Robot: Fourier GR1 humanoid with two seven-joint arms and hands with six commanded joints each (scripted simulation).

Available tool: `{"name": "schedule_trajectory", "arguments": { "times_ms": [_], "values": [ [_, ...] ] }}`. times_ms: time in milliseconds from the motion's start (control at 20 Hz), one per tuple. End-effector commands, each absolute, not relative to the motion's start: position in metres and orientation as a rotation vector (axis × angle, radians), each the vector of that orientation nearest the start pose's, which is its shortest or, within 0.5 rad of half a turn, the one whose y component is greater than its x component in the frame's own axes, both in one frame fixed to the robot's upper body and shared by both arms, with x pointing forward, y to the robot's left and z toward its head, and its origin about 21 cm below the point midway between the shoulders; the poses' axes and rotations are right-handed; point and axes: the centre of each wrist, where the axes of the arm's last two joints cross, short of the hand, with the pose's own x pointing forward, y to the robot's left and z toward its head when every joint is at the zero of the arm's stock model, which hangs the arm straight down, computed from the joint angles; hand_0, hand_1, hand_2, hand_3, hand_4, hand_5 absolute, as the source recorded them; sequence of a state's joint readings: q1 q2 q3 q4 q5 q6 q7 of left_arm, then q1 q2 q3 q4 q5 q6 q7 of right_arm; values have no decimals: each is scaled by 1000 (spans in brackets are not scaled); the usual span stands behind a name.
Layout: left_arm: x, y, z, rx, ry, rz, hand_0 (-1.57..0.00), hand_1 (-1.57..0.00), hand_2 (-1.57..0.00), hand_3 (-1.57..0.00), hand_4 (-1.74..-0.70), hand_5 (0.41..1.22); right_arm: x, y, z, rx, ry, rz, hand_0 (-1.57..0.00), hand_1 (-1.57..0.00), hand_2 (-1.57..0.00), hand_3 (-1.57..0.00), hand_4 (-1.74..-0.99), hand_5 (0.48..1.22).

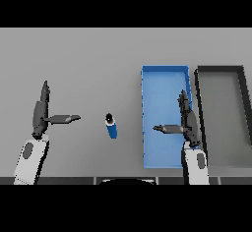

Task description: Pick up the blue pipe and place it into the blue bin.

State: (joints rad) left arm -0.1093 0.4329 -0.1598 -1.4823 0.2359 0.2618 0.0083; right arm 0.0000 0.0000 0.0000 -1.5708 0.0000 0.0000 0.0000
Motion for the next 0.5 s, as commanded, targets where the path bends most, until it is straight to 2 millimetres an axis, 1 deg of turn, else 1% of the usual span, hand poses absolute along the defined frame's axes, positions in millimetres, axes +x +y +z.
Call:
{"name": "schedule_trajectory", "arguments": {
  "times_ms": [0, 250, 300, 350, 400, 450],
  "values": [
    [273, 291, 27, 249, -1555, -86, 1, 1, 1, 1, -1186, 605, 248, -229, -3, -1, -1571, -1, 1, 1, 1, 1, -1254, 598],
    [271, 282, 26, 248, -1558, -88, 1, 1, 1, 1, -1186, 605, 249, -236, -4, -3, -1568, -1, 1, 1, 1, 1, -1254, 598],
    [263, 296, 24, 174, -1566, -223, 1, 1, 1, 1, -1186, 605, 235, -248, -4, -56, -1595, 130, 1, 1, 1, 1, -1254, 598],
    [258, 310, 27, 134, -1556, -298, 1, 1, 1, 1, -1188, 606, 226, -253, -2, -82, -1618, 209, 1, 1, 1, 1, -1255, 597],
    [259, 316, 27, 105, -1543, -347, 1, 1, 1, 1, -1190, 604, 222, -257, 0, -106, -1615, 267, 1, 1, 1, 1, -1251, 597],
    [259, 319, 27, 84, -1530, -374, 1, 1, 1, 1, -1189, 604, 221, -256, 2, -120, -1609, 298, 1, 1, 1, 1, -1249, 598]
  ]
}}
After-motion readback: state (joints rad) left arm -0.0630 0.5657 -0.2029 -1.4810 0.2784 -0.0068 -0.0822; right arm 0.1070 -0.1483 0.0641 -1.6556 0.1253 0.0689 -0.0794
